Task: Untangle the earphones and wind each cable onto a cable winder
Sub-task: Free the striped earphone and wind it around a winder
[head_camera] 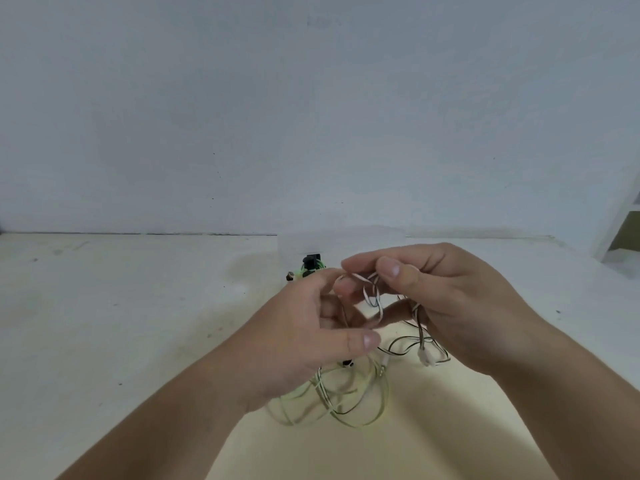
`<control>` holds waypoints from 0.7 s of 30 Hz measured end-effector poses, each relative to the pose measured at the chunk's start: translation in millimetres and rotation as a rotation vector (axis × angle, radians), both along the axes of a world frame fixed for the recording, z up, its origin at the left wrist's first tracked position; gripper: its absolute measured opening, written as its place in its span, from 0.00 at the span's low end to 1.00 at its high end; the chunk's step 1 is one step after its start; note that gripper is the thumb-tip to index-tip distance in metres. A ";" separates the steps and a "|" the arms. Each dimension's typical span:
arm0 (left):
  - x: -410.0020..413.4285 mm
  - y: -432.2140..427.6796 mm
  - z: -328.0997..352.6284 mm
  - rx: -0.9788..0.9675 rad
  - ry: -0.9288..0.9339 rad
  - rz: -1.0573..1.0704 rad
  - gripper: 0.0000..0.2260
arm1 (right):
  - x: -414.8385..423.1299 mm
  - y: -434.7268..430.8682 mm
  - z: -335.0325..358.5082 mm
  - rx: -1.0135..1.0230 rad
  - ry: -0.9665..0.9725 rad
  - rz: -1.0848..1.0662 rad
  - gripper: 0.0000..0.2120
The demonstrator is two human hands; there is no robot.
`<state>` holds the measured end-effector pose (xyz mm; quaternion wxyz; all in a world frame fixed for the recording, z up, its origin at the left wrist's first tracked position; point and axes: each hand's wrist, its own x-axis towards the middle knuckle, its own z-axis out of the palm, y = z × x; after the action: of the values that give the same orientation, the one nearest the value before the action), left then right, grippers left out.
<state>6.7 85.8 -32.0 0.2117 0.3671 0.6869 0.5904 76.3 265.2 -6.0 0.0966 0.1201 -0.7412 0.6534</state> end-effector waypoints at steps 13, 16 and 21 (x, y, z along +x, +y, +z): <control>-20.8 -17.5 18.8 0.036 0.276 0.738 0.26 | -3.1 30.4 10.1 -0.250 0.174 -0.610 0.15; -19.6 -15.9 18.5 -0.009 0.206 0.665 0.25 | -2.5 28.0 17.1 -0.481 0.110 -0.436 0.16; -18.1 -16.0 15.7 -0.075 0.207 0.509 0.14 | -1.9 22.9 21.5 -0.645 0.111 -0.164 0.20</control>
<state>-11.4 69.7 -16.3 -0.0012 0.2332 0.7964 0.5580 74.5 288.1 15.5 0.2220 0.0589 -0.4970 0.8368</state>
